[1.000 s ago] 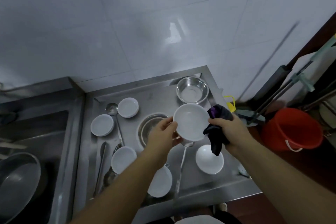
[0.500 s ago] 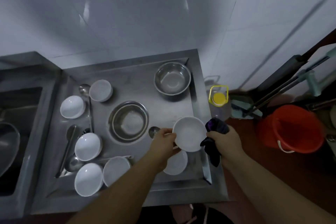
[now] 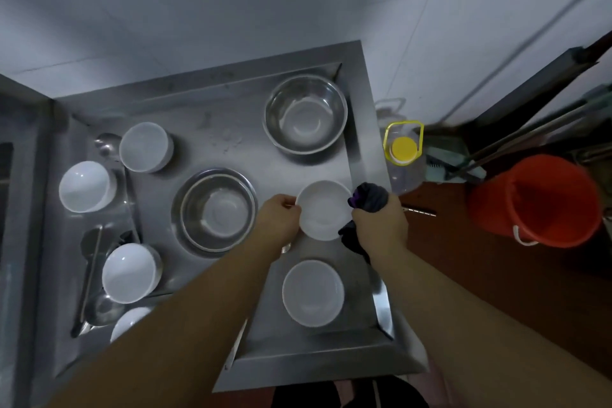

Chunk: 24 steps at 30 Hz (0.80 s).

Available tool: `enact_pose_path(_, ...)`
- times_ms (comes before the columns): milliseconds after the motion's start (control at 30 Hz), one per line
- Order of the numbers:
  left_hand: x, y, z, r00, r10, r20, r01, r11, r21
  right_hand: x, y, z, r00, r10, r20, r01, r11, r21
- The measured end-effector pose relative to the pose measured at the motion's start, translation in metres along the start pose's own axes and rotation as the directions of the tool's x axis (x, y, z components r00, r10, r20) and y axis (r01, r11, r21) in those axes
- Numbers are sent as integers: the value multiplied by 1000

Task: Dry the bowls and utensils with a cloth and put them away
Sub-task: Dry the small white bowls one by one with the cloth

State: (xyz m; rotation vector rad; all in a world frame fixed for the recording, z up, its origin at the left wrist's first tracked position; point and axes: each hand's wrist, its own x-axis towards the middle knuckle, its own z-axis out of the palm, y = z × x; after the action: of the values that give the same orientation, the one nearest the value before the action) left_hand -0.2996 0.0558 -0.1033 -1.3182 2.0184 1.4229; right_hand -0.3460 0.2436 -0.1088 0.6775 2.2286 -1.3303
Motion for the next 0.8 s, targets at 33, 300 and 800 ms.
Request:
enact_pose_path(33,8,-2,-1,1000,5,-2,-5,1000,17,3,-1,6,1000,-2,1,2,1000,-13)
enact_pose_path(300,34,1,-6,988,151,23,-151,946,287,17,-7,27,997,-77,21,77,996,-44)
enact_pose_path(800,-53,-68,-20,970,241,14,-226,888,401,-26,13,-19,986,-150,74,149,989,19)
